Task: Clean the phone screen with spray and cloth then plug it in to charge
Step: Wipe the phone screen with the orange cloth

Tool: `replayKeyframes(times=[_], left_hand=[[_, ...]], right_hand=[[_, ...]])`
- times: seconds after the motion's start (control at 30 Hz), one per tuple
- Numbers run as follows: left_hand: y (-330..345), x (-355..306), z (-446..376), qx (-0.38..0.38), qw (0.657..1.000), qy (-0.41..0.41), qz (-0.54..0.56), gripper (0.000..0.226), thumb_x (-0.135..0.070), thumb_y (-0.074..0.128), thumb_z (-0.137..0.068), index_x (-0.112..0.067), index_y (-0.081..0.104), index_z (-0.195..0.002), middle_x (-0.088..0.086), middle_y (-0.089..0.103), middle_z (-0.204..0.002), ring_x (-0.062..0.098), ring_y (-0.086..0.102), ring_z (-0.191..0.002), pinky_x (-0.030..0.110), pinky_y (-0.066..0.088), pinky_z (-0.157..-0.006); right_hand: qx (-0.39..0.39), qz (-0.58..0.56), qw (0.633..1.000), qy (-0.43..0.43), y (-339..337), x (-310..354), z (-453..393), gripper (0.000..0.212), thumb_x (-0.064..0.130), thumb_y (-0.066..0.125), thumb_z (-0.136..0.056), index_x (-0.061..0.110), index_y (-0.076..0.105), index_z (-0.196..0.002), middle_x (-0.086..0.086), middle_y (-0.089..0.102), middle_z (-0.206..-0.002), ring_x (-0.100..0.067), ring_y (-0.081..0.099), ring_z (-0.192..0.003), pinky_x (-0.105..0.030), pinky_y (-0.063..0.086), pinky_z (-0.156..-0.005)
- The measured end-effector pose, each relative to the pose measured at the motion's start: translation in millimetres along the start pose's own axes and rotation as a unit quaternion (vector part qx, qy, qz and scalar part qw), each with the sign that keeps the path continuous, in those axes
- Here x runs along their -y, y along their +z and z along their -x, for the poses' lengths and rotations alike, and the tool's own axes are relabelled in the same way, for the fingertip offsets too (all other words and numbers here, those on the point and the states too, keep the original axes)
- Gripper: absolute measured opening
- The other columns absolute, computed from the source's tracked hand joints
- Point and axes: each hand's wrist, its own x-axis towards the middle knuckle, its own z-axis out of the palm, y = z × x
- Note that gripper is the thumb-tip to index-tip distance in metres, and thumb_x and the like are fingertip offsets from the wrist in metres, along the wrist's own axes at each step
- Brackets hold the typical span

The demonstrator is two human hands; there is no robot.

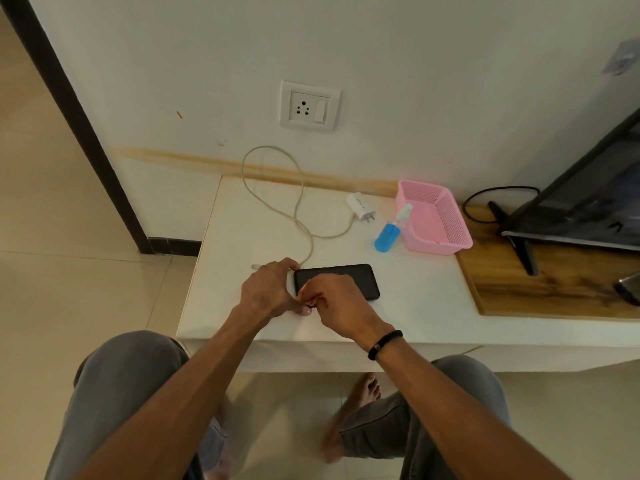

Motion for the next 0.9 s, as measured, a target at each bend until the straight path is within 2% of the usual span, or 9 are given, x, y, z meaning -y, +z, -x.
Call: replayKeyframes(times=[0.13, 0.27, 0.33, 0.4, 0.47, 0.57, 0.67, 0.8, 0.9], left_hand=[[-1.8, -2.6, -0.9, 0.006, 1.0, -0.004, -0.027, 0.1, -0.054, 0.097, -0.05, -0.035, 0.051, -0.137, -0.012, 0.054, -0.1, 0.014, 0.053, -0.091, 0.032, 0.044, -0.076], [-2.6, -2.9, -1.7, 0.013, 0.999, -0.001, -0.039, 0.1, -0.054, 0.096, -0.051, -0.036, 0.05, -0.138, -0.011, 0.055, -0.096, 0.016, 0.057, -0.098, 0.033, 0.046, -0.076], [-2.9, -3.3, -1.8, 0.014, 0.999, 0.002, -0.042, 0.099, -0.054, 0.096, -0.052, -0.036, 0.05, -0.138, -0.01, 0.055, -0.095, 0.02, 0.061, -0.107, 0.033, 0.046, -0.076], [-3.3, -4.3, -1.9, 0.014, 0.999, 0.004, -0.044, 0.098, -0.053, 0.096, -0.053, -0.035, 0.05, -0.138, -0.01, 0.056, -0.095, 0.02, 0.062, -0.108, 0.033, 0.046, -0.076], [-4.3, -5.3, -1.9, 0.016, 0.999, 0.004, -0.047, 0.098, -0.053, 0.096, -0.054, -0.036, 0.049, -0.138, -0.01, 0.056, -0.093, 0.02, 0.063, -0.104, 0.032, 0.046, -0.074], [-4.0, -5.4, -2.0, 0.015, 0.999, 0.008, -0.045, 0.097, -0.052, 0.096, -0.053, -0.035, 0.05, -0.136, -0.01, 0.056, -0.088, 0.016, 0.057, -0.092, 0.031, 0.045, -0.072], [-2.8, -3.3, -1.8, 0.019, 0.999, 0.008, -0.032, 0.095, -0.049, 0.096, -0.054, -0.034, 0.051, -0.136, -0.011, 0.053, -0.085, 0.015, 0.056, -0.089, 0.031, 0.046, -0.072], [-3.0, -2.6, -2.2, 0.032, 0.999, 0.003, -0.008, 0.094, -0.044, 0.098, -0.054, -0.032, 0.051, -0.135, -0.014, 0.046, -0.073, 0.016, 0.057, -0.079, 0.029, 0.042, -0.064], [-3.2, -3.4, -2.4, 0.036, 0.999, -0.001, 0.001, 0.095, -0.043, 0.097, -0.053, -0.031, 0.051, -0.135, -0.015, 0.053, -0.074, 0.017, 0.061, -0.079, 0.028, 0.041, -0.06]], right_hand=[[0.017, 0.007, 1.0, -0.006, -14.1, -15.6, 8.3, 0.032, -0.009, 0.062, -0.092, 0.014, 0.083, -0.098, 0.002, 0.08, -0.104, -0.01, 0.071, -0.097, -0.018, 0.056, -0.091], [0.028, 0.042, 0.999, 0.006, -34.1, -39.5, 15.4, 0.029, -0.007, 0.064, -0.093, 0.014, 0.083, -0.098, -0.001, 0.079, -0.107, -0.012, 0.069, -0.097, 0.003, 0.04, -0.08], [0.028, 0.051, 0.998, 0.013, -43.1, -54.6, 18.6, 0.028, -0.008, 0.065, -0.092, 0.013, 0.083, -0.097, -0.003, 0.079, -0.106, -0.014, 0.071, -0.097, 0.006, 0.038, -0.08], [0.029, 0.061, 0.998, 0.015, -51.3, -69.7, 21.5, 0.025, -0.006, 0.068, -0.092, 0.013, 0.083, -0.096, -0.004, 0.079, -0.105, -0.016, 0.072, -0.095, -0.002, 0.046, -0.086], [0.024, 0.08, 0.996, 0.019, -57.9, -84.1, 22.9, 0.022, -0.004, 0.069, -0.092, 0.013, 0.083, -0.097, -0.006, 0.079, -0.104, -0.017, 0.073, -0.093, -0.018, 0.054, -0.093], [0.012, 0.102, 0.994, 0.04, -69.5, -100.4, 22.8, 0.023, -0.004, 0.066, -0.094, 0.012, 0.083, -0.095, -0.004, 0.08, -0.103, -0.005, 0.065, -0.087, -0.017, 0.054, -0.093], [-0.015, 0.09, 0.992, 0.084, -77.8, -102.1, 15.2, 0.023, -0.004, 0.064, -0.096, 0.01, 0.082, -0.09, -0.005, 0.079, -0.097, -0.006, 0.067, -0.085, -0.027, 0.056, -0.098], [-0.13, -0.035, 0.99, 0.045, -68.5, -59.6, -6.4, 0.027, -0.01, 0.064, -0.092, 0.005, 0.077, -0.074, 0.001, 0.075, -0.077, 0.002, 0.069, -0.074, -0.009, 0.051, -0.091], [-0.047, -0.023, 0.998, -0.019, -43.8, -17.7, -28.8, 0.026, -0.008, 0.063, -0.086, 0.01, 0.078, -0.074, 0.001, 0.076, -0.08, -0.008, 0.069, -0.078, -0.016, 0.051, -0.083]])
